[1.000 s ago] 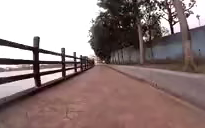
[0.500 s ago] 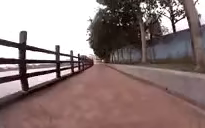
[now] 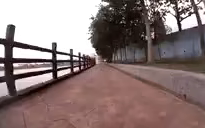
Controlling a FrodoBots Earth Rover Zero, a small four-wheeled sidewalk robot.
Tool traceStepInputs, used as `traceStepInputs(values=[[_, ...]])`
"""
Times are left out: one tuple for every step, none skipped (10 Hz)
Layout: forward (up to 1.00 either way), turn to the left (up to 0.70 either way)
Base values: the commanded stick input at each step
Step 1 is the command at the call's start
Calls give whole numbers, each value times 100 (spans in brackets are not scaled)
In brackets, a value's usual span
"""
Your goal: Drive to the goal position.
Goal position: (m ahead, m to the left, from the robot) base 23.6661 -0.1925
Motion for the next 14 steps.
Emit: traceStepInputs(values=[[100, 0], [100, 0], [100, 0], [100, 0], [100, 0], [100, 1], [100, 14], [100, 34], [100, 1], [100, 0], [100, 0], [100, 4], [100, 26], [100, 39]])
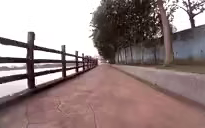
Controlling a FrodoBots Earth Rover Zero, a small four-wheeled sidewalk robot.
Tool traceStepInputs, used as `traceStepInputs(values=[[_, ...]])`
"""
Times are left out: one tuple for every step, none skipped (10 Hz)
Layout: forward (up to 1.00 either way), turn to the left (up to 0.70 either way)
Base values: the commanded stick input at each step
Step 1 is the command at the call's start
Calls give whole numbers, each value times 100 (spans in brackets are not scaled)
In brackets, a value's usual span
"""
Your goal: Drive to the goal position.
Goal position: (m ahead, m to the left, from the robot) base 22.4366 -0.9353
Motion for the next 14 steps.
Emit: traceStepInputs(values=[[100, 0], [100, 0], [100, 0], [100, 0], [100, 3], [100, 0], [100, 0], [100, 0], [100, 0], [100, 0], [100, 0], [100, 0], [100, 0], [100, 0]])
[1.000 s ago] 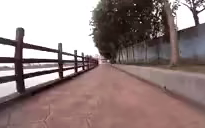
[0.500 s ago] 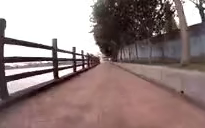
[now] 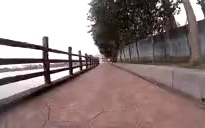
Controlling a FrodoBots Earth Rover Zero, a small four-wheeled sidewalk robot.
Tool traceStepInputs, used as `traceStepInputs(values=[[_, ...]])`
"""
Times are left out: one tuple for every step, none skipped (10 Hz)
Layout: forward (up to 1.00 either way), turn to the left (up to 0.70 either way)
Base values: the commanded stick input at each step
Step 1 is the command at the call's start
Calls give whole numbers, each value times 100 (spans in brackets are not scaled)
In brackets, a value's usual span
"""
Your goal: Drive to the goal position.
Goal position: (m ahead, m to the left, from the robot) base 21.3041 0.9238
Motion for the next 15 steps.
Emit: traceStepInputs(values=[[100, 0], [100, 0], [100, 0], [100, 0], [100, 21], [100, 40], [100, 14], [100, 0], [100, 0], [100, 0], [100, 0], [100, 0], [100, 0], [100, 0], [100, 0]])
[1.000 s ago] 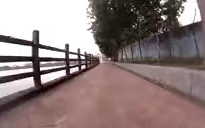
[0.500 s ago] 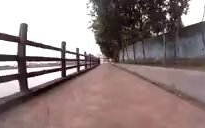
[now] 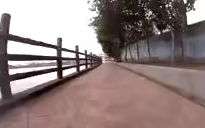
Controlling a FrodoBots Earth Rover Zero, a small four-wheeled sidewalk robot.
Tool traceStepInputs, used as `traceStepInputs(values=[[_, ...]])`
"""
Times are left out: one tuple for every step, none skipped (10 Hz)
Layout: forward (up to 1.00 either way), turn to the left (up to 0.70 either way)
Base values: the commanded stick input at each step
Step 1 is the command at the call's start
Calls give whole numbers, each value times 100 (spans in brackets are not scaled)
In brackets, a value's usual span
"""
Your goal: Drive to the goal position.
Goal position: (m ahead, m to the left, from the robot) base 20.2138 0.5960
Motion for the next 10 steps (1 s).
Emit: traceStepInputs(values=[[100, 0], [100, 0], [100, 0], [100, 0], [100, 0], [100, 0], [100, 0], [100, 0], [100, 0], [100, 0]])
